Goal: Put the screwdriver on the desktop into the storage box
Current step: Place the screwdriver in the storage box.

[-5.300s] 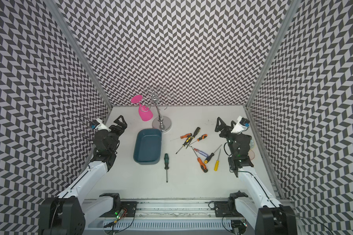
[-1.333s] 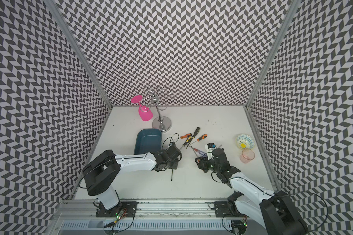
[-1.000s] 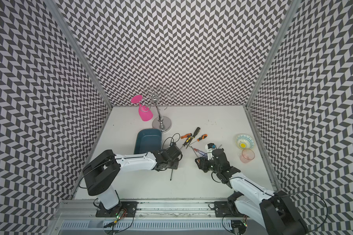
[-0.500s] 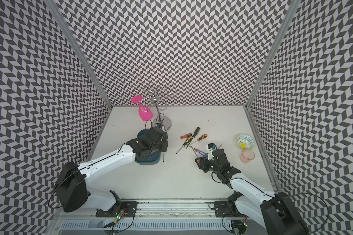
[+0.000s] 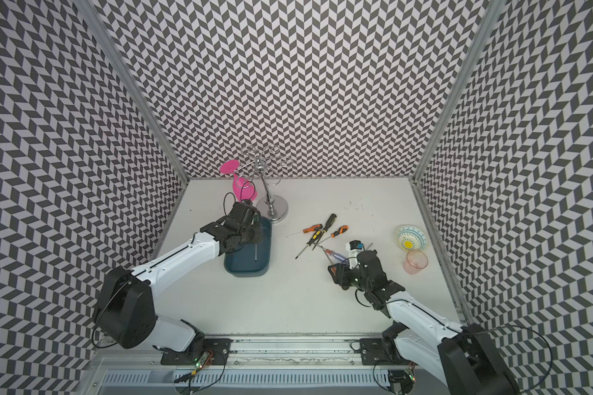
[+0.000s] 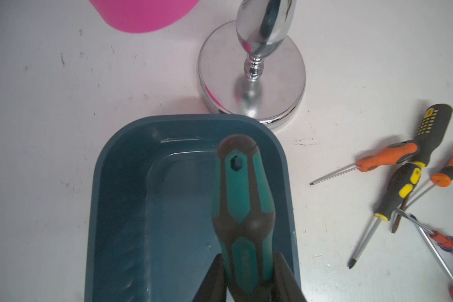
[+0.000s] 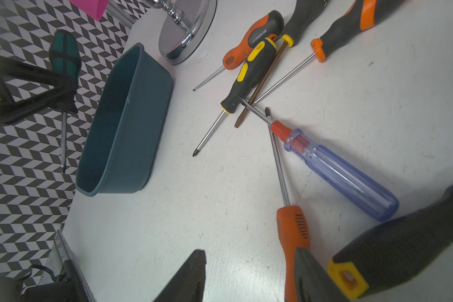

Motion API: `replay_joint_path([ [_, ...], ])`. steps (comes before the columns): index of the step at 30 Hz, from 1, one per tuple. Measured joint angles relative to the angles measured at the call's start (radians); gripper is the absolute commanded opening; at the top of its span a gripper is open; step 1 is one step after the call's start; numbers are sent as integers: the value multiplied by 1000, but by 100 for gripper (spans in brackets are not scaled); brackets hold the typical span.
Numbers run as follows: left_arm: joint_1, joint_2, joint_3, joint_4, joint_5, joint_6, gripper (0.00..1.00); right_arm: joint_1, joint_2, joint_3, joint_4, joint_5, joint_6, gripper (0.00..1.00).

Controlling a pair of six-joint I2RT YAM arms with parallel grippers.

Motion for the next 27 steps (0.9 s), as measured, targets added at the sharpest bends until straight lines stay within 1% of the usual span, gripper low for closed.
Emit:
replay_joint_path([
  [7,0,85,0,7,-2,-11,3,0,0,-13,11,0,0,57],
  [15,-1,109,-5,38,0,-28,6,0,0,-15,16,0,0,58],
  [20,-18,146,-23,60,0,-34,6,0,7,-16,29,-1,0,58],
  [27,-27,173,-34,73,-1,-34,10,0,21,-17,42,-1,0,58],
])
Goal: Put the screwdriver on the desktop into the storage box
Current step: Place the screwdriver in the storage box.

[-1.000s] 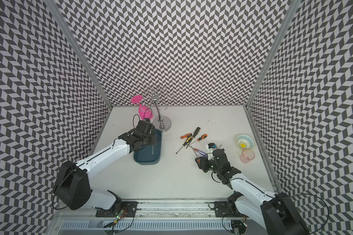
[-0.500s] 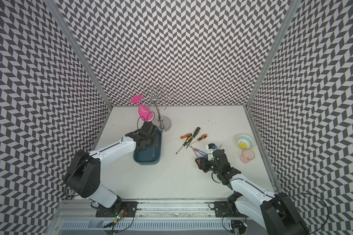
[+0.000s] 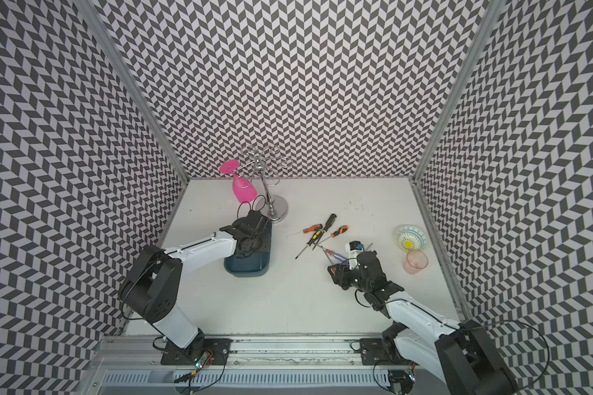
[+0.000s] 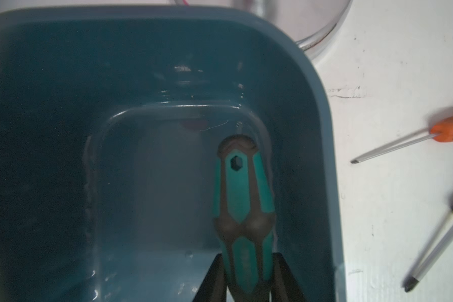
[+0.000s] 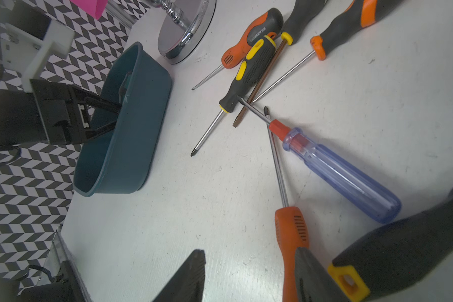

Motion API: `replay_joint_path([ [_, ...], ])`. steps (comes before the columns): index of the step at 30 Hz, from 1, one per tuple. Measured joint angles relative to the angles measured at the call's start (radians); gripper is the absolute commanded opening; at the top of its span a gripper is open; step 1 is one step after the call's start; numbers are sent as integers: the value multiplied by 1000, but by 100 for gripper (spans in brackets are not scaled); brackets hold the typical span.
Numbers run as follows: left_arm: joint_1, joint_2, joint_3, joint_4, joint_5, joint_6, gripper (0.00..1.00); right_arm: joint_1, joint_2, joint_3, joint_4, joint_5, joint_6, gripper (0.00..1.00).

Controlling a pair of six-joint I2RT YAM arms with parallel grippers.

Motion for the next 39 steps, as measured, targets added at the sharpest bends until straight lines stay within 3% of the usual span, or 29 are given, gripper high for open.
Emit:
replay_joint_path([
  [19,-39,74,0,5,-15,-2,31,0,0,-13,11,0,1,59],
  [21,-39,74,0,1,-24,-7,41,0,0,-13,11,0,1,59],
  [24,-39,74,0,-2,-36,-19,45,0,0,-13,10,0,1,59],
  [39,-63,-48,0,-16,-50,-27,43,0,0,-13,8,0,2,59],
])
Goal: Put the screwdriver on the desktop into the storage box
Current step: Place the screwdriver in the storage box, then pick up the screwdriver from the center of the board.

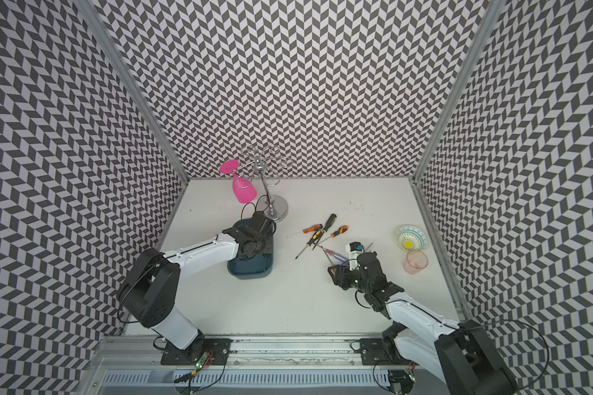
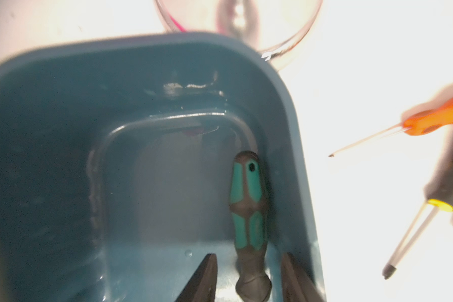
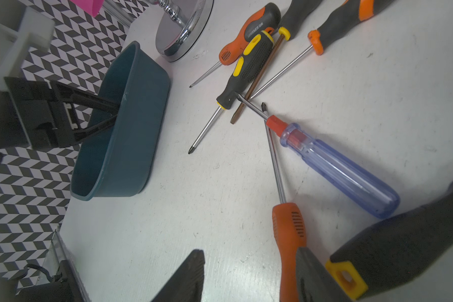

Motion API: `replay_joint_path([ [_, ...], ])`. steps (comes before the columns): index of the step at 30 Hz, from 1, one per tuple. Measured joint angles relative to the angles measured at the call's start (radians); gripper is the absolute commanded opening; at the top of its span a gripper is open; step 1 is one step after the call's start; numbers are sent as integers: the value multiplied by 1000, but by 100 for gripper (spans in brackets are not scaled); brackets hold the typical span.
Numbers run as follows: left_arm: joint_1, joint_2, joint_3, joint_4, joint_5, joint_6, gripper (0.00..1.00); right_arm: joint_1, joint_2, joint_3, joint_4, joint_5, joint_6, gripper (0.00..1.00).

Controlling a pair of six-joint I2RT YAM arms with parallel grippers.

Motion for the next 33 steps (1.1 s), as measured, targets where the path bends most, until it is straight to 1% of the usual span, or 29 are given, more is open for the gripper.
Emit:
replay_joint_path([
  [7,-11,-126,-18,-8,5,-18,44,0,-8,9,-31,2,-3,59],
  [12,-43,-232,-70,-3,34,-31,44,0,-42,26,-77,10,-11,59],
  [18,-87,-353,-159,48,106,-49,45,0,-74,53,-129,12,-11,59],
  [22,-112,-435,-251,127,185,-64,46,0,-71,99,-199,32,-18,59],
  [25,-132,-496,-332,193,241,-80,47,0,-54,143,-262,66,-21,58],
  [27,-147,-526,-371,225,269,-89,47,1,-33,164,-293,82,-21,56],
  [33,-166,-563,-404,285,307,-105,47,43,39,176,-370,133,-1,53],
])
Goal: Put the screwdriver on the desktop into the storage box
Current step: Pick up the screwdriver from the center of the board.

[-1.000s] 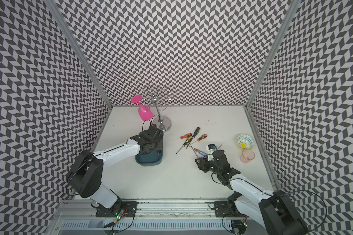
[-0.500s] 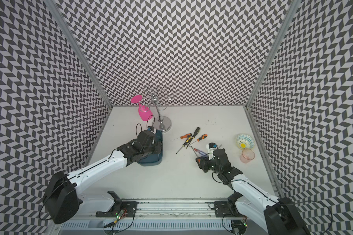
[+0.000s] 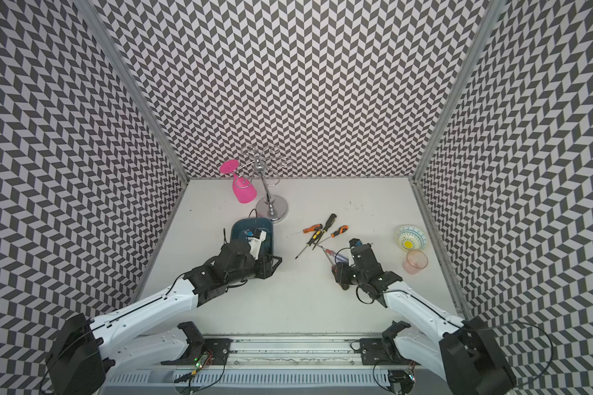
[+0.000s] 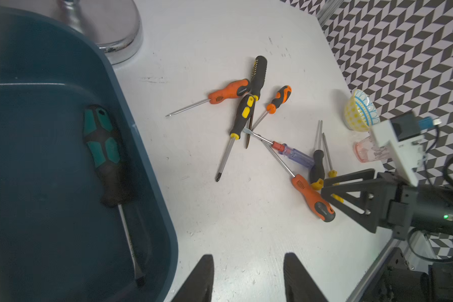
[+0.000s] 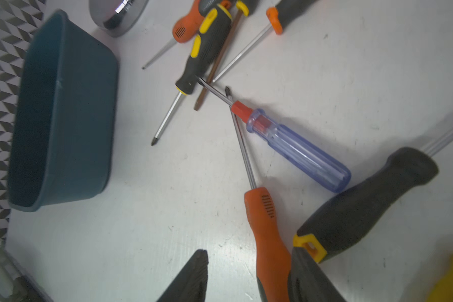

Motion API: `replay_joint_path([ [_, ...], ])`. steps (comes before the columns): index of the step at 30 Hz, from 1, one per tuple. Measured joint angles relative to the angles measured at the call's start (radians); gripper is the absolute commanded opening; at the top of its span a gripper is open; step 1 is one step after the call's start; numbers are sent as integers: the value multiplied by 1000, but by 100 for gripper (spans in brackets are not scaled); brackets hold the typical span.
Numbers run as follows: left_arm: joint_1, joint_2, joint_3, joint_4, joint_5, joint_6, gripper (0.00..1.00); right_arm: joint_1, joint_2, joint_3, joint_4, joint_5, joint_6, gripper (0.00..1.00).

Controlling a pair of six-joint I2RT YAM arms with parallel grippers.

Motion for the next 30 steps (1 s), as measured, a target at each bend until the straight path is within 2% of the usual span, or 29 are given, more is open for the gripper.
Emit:
replay_joint_path([
  [11,-2,2,-38,58,32,-7,47,90,49,0,-50,90,49,47],
  [30,-4,48,-44,100,59,-19,47,256,155,53,-55,190,85,47],
])
